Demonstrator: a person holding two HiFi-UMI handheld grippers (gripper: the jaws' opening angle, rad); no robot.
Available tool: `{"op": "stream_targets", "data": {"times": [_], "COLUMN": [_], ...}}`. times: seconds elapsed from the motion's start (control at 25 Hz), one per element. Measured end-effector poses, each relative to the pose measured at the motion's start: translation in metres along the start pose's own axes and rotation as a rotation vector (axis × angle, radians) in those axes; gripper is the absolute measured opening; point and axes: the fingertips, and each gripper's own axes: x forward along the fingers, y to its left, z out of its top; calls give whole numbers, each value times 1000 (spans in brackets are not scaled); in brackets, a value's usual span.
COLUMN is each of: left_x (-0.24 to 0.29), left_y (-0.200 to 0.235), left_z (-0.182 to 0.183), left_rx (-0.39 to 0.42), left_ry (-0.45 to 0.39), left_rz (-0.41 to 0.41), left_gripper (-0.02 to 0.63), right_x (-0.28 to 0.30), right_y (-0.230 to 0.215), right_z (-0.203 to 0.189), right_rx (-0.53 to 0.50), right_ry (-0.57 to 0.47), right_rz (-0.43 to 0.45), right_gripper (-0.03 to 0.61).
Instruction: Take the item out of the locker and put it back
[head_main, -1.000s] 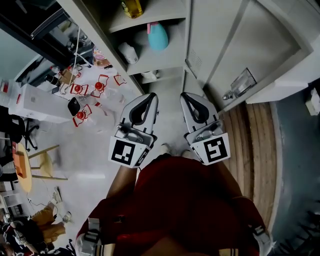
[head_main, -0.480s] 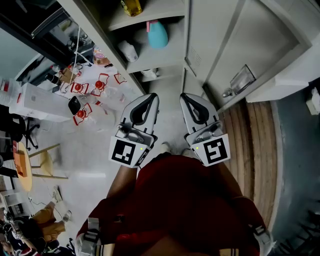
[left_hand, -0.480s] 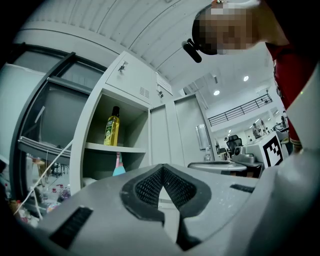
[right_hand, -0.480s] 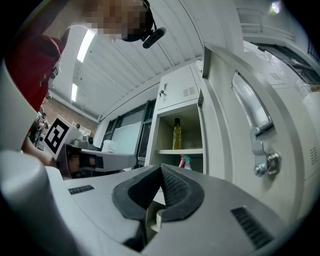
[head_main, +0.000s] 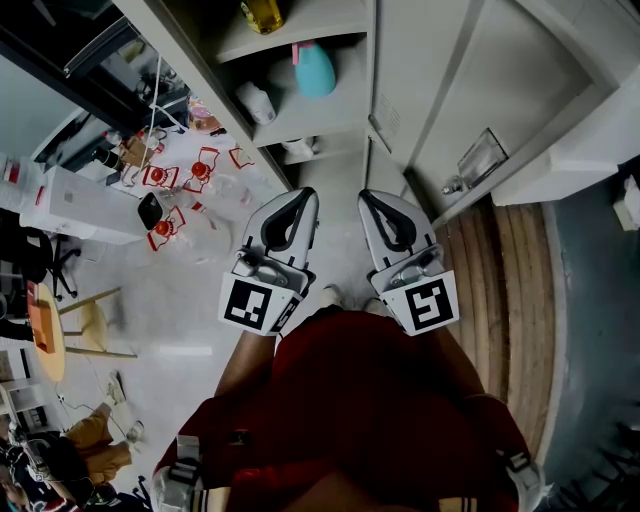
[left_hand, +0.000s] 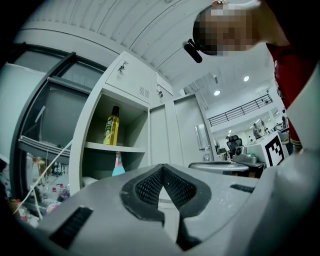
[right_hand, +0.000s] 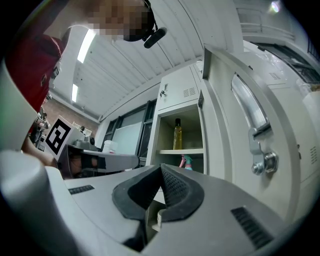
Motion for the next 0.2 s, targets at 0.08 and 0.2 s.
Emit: {"op": "stream_targets", "data": {"times": [0.08, 0.2], "left_x": [0, 1], "left_y": [-1, -2], "left_z": [0, -1], "left_rx": [-1, -4], "left_ry": [0, -3], "left_rz": [1, 5], "left_gripper": [6, 6], "right_x": [-1, -3], "right_y": [0, 0], "right_z": [0, -1], "right_rx": [2, 10], "right_ry": [-2, 2], "right_rz": [0, 0], "right_gripper": [-3, -3]}}
